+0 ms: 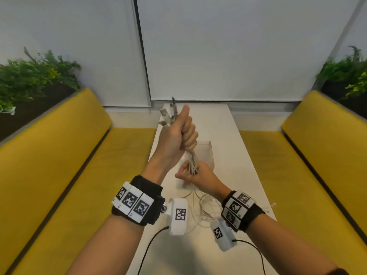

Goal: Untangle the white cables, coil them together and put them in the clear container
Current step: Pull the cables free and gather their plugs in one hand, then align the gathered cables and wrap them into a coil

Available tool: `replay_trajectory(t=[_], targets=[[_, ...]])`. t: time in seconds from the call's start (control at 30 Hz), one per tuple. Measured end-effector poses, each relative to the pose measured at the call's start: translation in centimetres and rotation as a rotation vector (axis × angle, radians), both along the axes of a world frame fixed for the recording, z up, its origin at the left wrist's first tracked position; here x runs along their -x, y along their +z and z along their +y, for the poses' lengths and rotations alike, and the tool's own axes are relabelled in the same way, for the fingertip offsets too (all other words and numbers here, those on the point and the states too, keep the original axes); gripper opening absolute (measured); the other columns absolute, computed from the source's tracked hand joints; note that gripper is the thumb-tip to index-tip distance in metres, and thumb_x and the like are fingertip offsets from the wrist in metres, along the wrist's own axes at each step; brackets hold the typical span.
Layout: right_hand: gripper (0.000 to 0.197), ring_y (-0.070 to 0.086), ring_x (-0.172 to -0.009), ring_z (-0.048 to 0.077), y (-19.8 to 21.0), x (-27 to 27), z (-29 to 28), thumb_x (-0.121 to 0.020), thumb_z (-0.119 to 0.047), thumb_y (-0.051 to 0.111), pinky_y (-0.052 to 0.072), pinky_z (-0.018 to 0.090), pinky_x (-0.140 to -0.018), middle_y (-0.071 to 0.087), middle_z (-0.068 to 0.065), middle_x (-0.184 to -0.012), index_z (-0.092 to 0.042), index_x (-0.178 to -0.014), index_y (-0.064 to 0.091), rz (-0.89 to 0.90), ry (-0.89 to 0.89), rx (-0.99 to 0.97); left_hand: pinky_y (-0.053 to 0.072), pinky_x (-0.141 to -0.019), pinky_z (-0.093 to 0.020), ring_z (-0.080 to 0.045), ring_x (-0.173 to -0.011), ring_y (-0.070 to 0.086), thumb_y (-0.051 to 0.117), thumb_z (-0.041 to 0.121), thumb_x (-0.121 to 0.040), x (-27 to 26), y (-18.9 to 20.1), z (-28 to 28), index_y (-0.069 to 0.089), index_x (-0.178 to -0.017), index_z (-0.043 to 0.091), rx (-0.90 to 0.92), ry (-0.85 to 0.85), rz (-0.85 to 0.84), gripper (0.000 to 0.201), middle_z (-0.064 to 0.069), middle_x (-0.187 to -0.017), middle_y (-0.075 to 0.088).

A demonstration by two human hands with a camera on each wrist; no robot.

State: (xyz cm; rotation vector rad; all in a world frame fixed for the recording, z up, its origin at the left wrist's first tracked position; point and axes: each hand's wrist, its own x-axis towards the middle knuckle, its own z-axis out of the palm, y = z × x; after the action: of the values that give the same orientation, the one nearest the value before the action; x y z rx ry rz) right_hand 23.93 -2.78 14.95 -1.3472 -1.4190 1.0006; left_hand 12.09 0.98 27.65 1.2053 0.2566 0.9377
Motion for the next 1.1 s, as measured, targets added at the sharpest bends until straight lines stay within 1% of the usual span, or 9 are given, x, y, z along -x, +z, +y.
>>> replay_trajectory(t=[0.13, 0.27, 0.4, 0.5, 0.6, 0.73, 0.87, 0.97, 1.1], targets=[[0.035, 0.051, -0.055, 0.016, -2.5, -2.9, -0.6, -0.085, -0.036, 0.074, 0.045, 0.033, -0.054, 0.054, 0.001, -0.063, -0.005, -0.076, 0.062, -0.038, -0.045, 0.094, 0.012, -0.039, -0.025, -0.011, -0.040, 0.011, 0.036, 0.041, -0.106, 3.5, 3.4, 0.5, 0.021, -0.056, 0.023, -0.008, 0.195, -0.131, 0.055, 0.004, -0.048, 0.012], [0.043, 0.047, -0.047, 0.012, -2.6, -6.0, -2.1, -0.088, -0.041, 0.069, 0.043, 0.024, -0.053, 0.049, -0.010, -0.043, -0.027, -0.048, 0.065, -0.216, -0.092, 0.221, 0.013, -0.041, -0.028, -0.013, -0.044, 0.010, 0.035, 0.045, -0.107, 8.1, 5.3, 1.8, 0.021, -0.059, 0.023, -0.041, 0.498, -0.130, 0.054, 0.004, -0.050, 0.015], [0.059, 0.046, -0.041, 0.017, -1.7, -6.8, -1.6, -0.094, -0.044, 0.061, 0.040, 0.028, -0.049, 0.044, 0.002, -0.042, -0.022, -0.040, 0.050, -0.460, -0.099, 0.248, 0.029, -0.044, -0.023, -0.008, -0.044, 0.033, 0.044, 0.048, -0.103, 8.0, 4.2, 1.8, 0.054, -0.066, 0.022, -0.353, 0.633, 0.320, 0.046, 0.010, -0.051, 0.038], [0.054, 0.057, -0.058, 0.028, -0.8, -6.1, -0.6, -0.092, -0.051, 0.058, 0.036, 0.032, -0.053, 0.061, 0.012, -0.058, -0.007, -0.061, 0.063, -0.680, -0.033, 0.204, 0.053, -0.067, -0.026, 0.000, -0.071, 0.064, 0.053, 0.051, -0.098, 4.5, 1.0, 1.7, 0.076, -0.098, 0.022, -0.736, 0.425, 0.773, 0.038, 0.017, -0.078, 0.069], [0.036, 0.061, -0.072, 0.028, 0.6, -5.4, -0.2, -0.091, -0.037, 0.064, 0.040, 0.033, -0.059, 0.072, 0.018, -0.083, -0.003, -0.083, 0.073, -0.768, -0.001, 0.179, 0.051, -0.073, -0.029, -0.005, -0.084, 0.067, 0.070, 0.067, -0.076, 1.8, -2.8, 1.7, 0.070, -0.109, 0.032, -0.821, 0.151, 1.063, 0.047, 0.011, -0.096, 0.073], [0.017, 0.059, -0.079, 0.024, 2.6, -4.6, -0.6, -0.091, -0.014, 0.058, 0.039, 0.026, -0.060, 0.071, 0.013, -0.095, -0.003, -0.094, 0.071, -0.859, 0.082, 0.113, 0.054, -0.076, -0.032, -0.008, -0.087, 0.068, 0.085, 0.057, -0.065, 0.2, -6.8, 1.4, 0.066, -0.103, 0.032, -0.788, -0.055, 1.118, 0.049, 0.013, -0.096, 0.073], [0.019, 0.064, -0.087, 0.029, 2.7, -4.7, -0.2, -0.092, -0.016, 0.054, 0.038, 0.029, -0.063, 0.069, 0.009, -0.098, -0.008, -0.104, 0.066, -0.983, 0.053, 0.130, 0.050, -0.068, -0.034, -0.015, -0.072, 0.064, 0.081, 0.056, -0.070, -0.6, -8.7, 1.5, 0.070, -0.084, 0.023, -0.559, -0.098, 1.120, 0.038, 0.003, -0.082, 0.073], [0.013, 0.057, -0.069, 0.020, 2.6, -4.6, 0.0, -0.090, -0.020, 0.060, 0.037, 0.025, -0.058, 0.066, 0.003, -0.082, -0.009, -0.091, 0.067, -0.999, 0.045, 0.151, 0.045, -0.064, -0.030, -0.016, -0.070, 0.063, 0.082, 0.054, -0.068, -0.6, -9.6, 2.0, 0.070, -0.081, 0.021, -0.518, -0.082, 1.137, 0.037, -0.002, -0.080, 0.073], [0.030, 0.058, -0.067, 0.025, 2.1, -4.7, 0.0, -0.084, -0.036, 0.070, 0.038, 0.027, -0.055, 0.070, 0.006, -0.078, -0.006, -0.087, 0.072, -0.807, 0.114, 0.140, 0.042, -0.058, -0.017, -0.001, -0.063, 0.059, 0.082, 0.041, -0.079, 0.5, -10.4, 2.8, 0.064, -0.077, 0.034, -0.554, -0.119, 1.101, 0.020, 0.012, -0.074, 0.067]])
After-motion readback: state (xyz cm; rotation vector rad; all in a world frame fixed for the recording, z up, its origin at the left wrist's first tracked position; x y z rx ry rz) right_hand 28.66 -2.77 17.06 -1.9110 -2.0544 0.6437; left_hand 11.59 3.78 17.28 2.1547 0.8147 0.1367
